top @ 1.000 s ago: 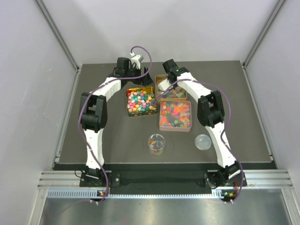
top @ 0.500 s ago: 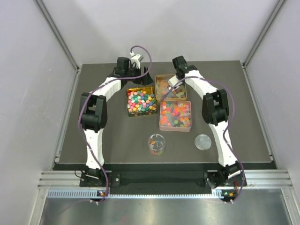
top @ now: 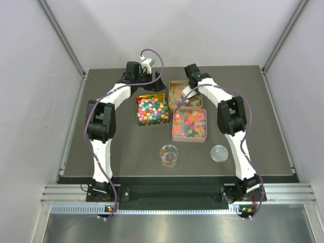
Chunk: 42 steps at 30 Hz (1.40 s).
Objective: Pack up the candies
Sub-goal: Scoop the fake candies from the storage box.
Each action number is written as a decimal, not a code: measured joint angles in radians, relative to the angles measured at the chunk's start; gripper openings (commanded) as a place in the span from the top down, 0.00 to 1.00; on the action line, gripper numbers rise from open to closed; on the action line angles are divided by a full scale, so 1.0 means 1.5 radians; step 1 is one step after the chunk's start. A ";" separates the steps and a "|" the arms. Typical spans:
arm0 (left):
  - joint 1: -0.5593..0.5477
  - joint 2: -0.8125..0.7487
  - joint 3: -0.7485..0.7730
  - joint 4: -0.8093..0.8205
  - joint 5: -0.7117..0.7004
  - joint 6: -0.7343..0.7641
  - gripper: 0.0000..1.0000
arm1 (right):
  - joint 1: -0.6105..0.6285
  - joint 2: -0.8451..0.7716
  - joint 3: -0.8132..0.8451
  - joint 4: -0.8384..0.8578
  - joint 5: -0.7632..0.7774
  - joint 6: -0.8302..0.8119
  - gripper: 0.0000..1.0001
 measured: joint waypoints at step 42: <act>-0.002 0.000 -0.014 0.006 0.000 0.005 0.12 | 0.045 0.058 0.120 -0.155 -0.148 0.149 1.00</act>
